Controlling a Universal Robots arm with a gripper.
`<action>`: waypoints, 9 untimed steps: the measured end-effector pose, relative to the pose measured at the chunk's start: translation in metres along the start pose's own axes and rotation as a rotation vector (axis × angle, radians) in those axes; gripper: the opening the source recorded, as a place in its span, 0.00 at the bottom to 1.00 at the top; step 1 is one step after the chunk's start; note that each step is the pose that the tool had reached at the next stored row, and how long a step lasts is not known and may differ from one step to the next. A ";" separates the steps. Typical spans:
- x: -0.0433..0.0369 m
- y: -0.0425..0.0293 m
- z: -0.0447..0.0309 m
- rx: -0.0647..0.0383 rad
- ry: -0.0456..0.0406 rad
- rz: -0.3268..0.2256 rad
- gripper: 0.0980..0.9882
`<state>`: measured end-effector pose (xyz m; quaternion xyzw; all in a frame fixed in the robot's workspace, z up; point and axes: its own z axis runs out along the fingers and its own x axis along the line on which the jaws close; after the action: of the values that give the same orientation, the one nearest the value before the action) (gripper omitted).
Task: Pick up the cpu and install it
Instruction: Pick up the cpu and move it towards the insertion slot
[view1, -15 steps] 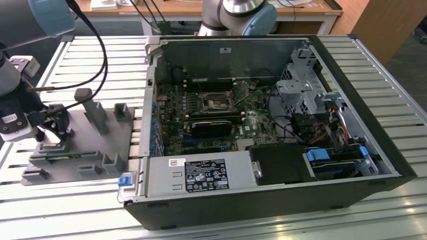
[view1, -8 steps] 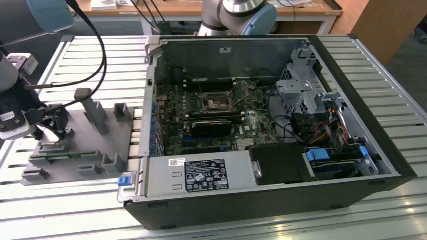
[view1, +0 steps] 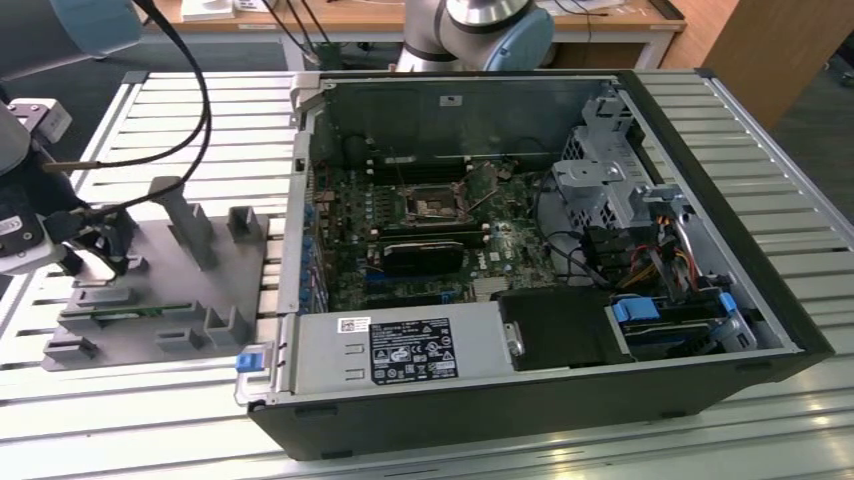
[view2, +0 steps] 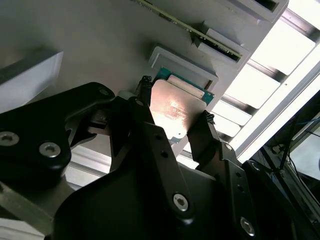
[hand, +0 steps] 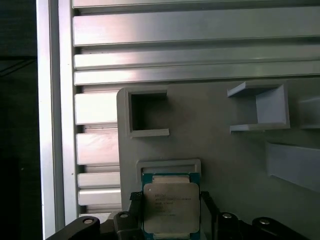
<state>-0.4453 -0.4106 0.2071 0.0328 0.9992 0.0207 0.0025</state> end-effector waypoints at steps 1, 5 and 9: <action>0.0000 0.0000 -0.0009 0.000 0.0000 0.000 0.50; -0.0001 0.0001 -0.0025 0.000 -0.0003 0.000 0.50; -0.0001 0.0001 -0.0033 0.000 -0.0001 0.000 0.50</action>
<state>-0.4452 -0.4106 0.2104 0.0328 0.9992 0.0207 0.0025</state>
